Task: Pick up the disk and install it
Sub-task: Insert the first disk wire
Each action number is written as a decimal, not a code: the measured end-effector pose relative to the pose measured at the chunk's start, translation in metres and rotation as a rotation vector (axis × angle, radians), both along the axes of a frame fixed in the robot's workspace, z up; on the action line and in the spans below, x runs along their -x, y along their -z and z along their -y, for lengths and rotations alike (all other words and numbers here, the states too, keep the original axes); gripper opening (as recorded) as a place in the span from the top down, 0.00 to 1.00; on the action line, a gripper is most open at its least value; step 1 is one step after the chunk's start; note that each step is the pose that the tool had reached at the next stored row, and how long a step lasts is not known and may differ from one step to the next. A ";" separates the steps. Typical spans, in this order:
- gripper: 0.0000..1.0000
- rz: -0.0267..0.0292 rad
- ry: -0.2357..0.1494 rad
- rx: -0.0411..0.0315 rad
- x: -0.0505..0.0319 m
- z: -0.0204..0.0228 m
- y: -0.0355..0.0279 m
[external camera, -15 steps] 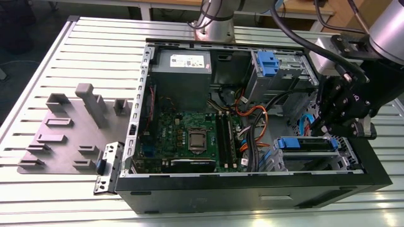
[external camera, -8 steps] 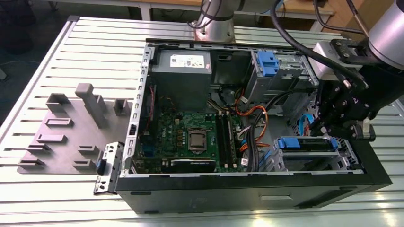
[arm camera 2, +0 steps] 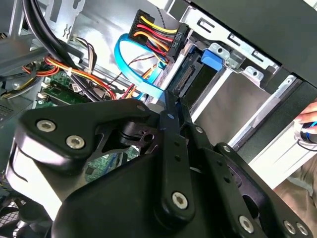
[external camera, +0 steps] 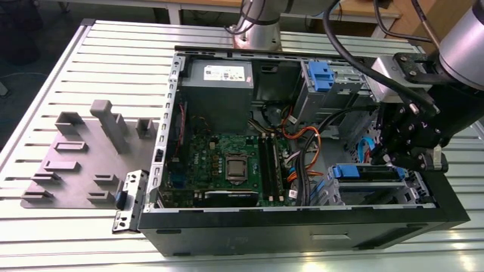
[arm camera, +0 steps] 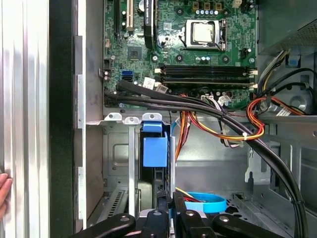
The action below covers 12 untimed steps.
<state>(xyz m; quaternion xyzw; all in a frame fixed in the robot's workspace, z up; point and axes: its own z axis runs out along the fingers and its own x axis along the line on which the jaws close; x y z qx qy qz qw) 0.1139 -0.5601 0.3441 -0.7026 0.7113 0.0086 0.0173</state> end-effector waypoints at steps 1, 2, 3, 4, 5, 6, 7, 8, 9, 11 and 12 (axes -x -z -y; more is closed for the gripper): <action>0.84 0.0011 -0.003 -0.0011 0.0004 0.0003 0.0004; 0.84 0.0023 -0.005 -0.0019 0.0009 0.0007 0.0008; 0.84 0.0033 -0.008 -0.0024 0.0013 0.0010 0.0011; 0.84 0.0041 -0.010 -0.0026 0.0017 0.0016 0.0014; 0.84 0.0047 -0.012 -0.0028 0.0021 0.0022 0.0018; 0.84 0.0055 -0.014 -0.0030 0.0025 0.0029 0.0023; 0.84 0.0061 -0.016 -0.0032 0.0027 0.0036 0.0027; 0.84 0.0067 -0.017 -0.0035 0.0028 0.0039 0.0033; 0.84 0.0071 -0.019 -0.0035 0.0029 0.0039 0.0038; 0.84 0.0072 -0.019 -0.0031 0.0029 0.0040 0.0040; 0.84 0.0072 -0.020 -0.0033 0.0029 0.0040 0.0042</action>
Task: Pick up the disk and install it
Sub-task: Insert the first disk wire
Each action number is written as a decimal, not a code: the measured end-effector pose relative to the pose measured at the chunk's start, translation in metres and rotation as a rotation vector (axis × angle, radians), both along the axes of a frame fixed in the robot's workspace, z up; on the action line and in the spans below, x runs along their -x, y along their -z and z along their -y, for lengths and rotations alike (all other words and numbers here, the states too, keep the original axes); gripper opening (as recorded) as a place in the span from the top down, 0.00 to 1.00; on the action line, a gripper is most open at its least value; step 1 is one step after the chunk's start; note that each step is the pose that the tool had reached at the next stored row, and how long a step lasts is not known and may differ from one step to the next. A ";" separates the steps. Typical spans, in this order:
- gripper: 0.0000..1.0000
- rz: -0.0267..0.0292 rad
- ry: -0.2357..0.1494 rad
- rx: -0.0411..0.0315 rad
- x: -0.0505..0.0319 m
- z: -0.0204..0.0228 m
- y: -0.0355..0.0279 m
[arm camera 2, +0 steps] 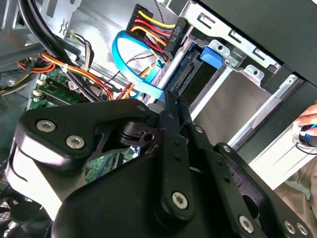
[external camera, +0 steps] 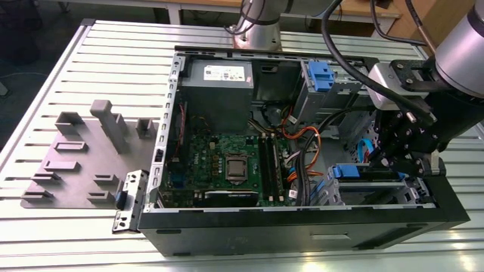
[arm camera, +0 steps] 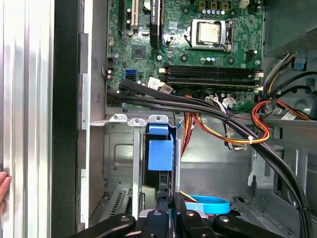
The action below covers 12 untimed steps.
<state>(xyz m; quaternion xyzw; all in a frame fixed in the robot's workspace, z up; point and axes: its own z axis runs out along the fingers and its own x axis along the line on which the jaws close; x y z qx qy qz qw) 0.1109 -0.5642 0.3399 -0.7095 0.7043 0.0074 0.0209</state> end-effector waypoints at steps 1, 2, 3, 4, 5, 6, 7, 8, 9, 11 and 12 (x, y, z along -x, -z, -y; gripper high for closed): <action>0.84 0.0001 0.000 -0.0003 0.0000 0.0000 0.0004; 0.84 0.0002 -0.001 -0.0005 0.0000 0.0000 0.0012; 0.84 0.0003 -0.001 -0.0004 0.0000 0.0000 0.0019; 0.84 0.0003 -0.001 -0.0001 0.0000 0.0000 0.0022; 0.84 0.0004 -0.002 0.0001 0.0000 0.0000 0.0023; 0.84 0.0003 -0.002 0.0003 0.0000 0.0000 0.0023; 0.84 0.0003 -0.002 0.0000 0.0000 0.0000 0.0025; 0.84 0.0004 -0.002 -0.0001 0.0000 0.0000 0.0027; 0.84 0.0004 -0.003 -0.0002 0.0000 0.0000 0.0031; 0.84 0.0003 -0.003 -0.0001 0.0000 0.0000 0.0036; 0.84 0.0003 -0.003 0.0000 0.0000 0.0000 0.0037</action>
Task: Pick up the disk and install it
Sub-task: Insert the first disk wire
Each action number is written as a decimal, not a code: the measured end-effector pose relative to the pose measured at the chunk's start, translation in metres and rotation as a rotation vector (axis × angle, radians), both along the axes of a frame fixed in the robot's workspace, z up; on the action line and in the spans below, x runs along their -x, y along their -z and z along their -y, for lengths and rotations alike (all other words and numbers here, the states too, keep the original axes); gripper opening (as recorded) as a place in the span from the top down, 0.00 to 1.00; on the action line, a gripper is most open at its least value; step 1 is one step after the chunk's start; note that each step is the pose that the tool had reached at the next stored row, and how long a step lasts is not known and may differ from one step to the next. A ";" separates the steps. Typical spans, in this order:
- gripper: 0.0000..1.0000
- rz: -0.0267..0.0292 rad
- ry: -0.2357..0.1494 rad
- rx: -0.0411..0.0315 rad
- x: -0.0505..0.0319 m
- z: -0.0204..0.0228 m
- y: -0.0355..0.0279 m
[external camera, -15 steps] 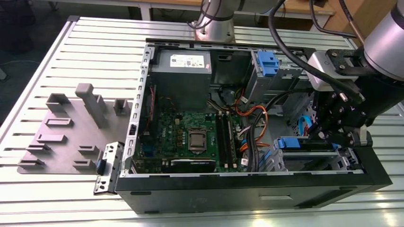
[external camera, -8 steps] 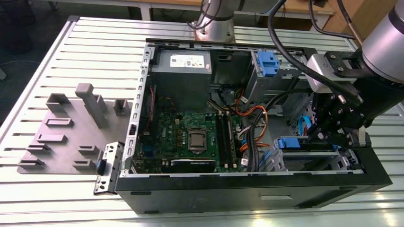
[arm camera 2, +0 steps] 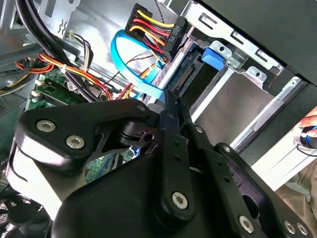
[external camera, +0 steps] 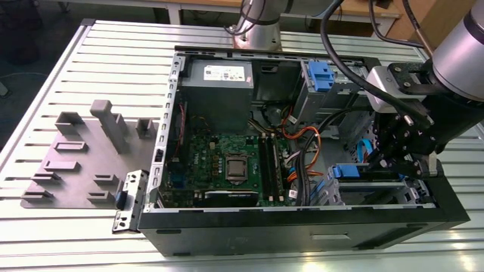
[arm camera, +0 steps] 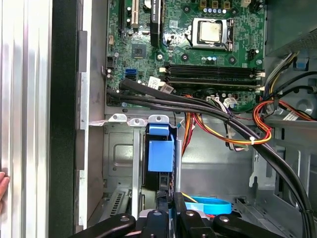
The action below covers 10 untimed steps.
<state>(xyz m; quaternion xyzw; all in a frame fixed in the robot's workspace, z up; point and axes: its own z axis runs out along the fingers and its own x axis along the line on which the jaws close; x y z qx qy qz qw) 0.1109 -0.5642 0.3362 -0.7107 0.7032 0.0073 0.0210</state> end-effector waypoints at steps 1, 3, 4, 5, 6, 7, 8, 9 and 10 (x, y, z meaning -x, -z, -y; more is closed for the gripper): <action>0.84 0.0000 0.000 0.0001 0.0000 0.0000 0.0000; 0.84 0.0000 0.000 -0.0002 0.0000 0.0000 0.0007; 0.84 0.0000 0.000 -0.0003 0.0000 0.0000 0.0011; 0.84 0.0000 -0.001 -0.0001 0.0000 0.0000 0.0012; 0.84 0.0000 -0.001 0.0001 0.0000 0.0000 0.0013; 0.84 0.0000 -0.001 -0.0001 0.0000 0.0000 0.0017; 0.84 0.0000 -0.001 -0.0001 0.0000 0.0000 0.0021; 0.84 0.0000 -0.001 0.0000 0.0000 0.0000 0.0021; 0.84 0.0000 -0.001 0.0000 0.0000 0.0000 0.0022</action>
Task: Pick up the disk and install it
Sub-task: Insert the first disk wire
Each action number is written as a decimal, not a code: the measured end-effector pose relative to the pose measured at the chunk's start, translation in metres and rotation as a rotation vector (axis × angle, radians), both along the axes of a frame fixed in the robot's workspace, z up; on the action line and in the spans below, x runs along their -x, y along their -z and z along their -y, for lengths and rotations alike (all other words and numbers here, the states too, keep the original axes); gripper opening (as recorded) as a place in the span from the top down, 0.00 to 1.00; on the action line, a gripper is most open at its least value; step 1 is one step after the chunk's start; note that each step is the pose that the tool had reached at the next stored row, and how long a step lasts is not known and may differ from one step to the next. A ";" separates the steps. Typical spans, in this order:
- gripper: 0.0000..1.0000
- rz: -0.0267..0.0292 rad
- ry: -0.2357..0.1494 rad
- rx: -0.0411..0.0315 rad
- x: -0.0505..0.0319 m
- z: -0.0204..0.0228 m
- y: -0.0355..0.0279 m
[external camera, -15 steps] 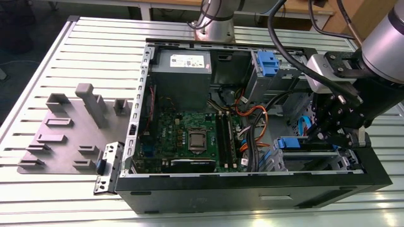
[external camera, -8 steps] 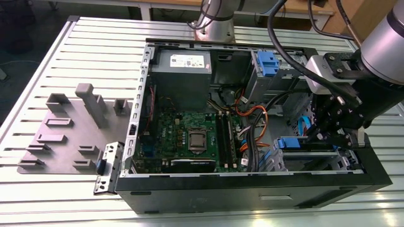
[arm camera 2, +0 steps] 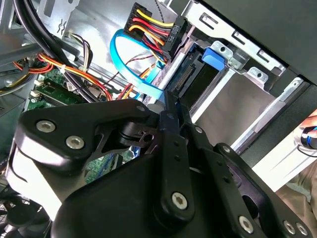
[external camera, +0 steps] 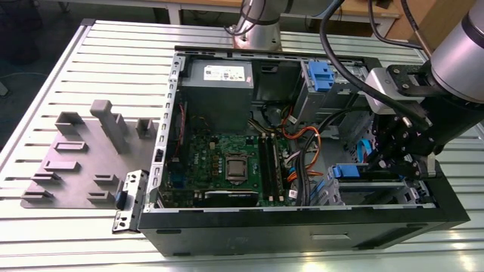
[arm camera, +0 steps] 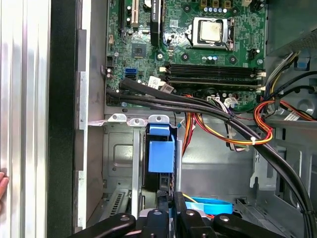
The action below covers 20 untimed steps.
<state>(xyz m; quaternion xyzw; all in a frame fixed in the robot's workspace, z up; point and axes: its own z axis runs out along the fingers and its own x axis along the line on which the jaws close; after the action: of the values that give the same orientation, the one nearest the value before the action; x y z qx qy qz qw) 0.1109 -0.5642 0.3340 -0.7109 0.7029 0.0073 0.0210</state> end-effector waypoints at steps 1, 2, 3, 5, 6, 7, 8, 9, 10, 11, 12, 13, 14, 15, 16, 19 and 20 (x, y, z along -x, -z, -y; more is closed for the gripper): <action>0.84 0.0000 0.000 0.0000 0.0000 0.0000 0.0000; 0.84 0.0000 0.000 -0.0001 0.0000 0.0000 0.0000; 0.84 0.0000 0.000 -0.0001 0.0000 0.0000 0.0001; 0.84 0.0000 0.000 -0.0005 0.0000 0.0000 0.0003; 0.84 0.0000 0.000 -0.0008 0.0000 -0.0001 0.0010; 0.84 0.0000 0.000 -0.0005 0.0000 0.0000 0.0018; 0.84 0.0000 0.000 -0.0003 0.0000 0.0000 0.0025; 0.84 0.0001 0.000 -0.0001 0.0000 0.0000 0.0031; 0.84 0.0001 0.000 0.0002 0.0000 0.0000 0.0035; 0.84 0.0000 0.000 0.0004 0.0000 0.0000 0.0038; 0.84 0.0000 0.000 0.0004 0.0000 0.0000 0.0040; 0.84 0.0001 0.000 0.0003 0.0000 0.0000 0.0041; 0.84 0.0000 0.000 0.0000 0.0000 0.0000 0.0043; 0.84 0.0000 0.000 -0.0002 0.0000 0.0000 0.0044; 0.84 0.0000 0.000 -0.0001 0.0000 0.0000 0.0044; 0.84 0.0001 0.000 -0.0003 0.0000 0.0000 0.0045; 0.83 0.0003 0.000 -0.0016 0.0000 -0.0001 0.0051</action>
<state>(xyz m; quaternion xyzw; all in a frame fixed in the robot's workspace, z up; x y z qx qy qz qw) 0.1109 -0.5641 0.3289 -0.7109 0.7029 0.0078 0.0217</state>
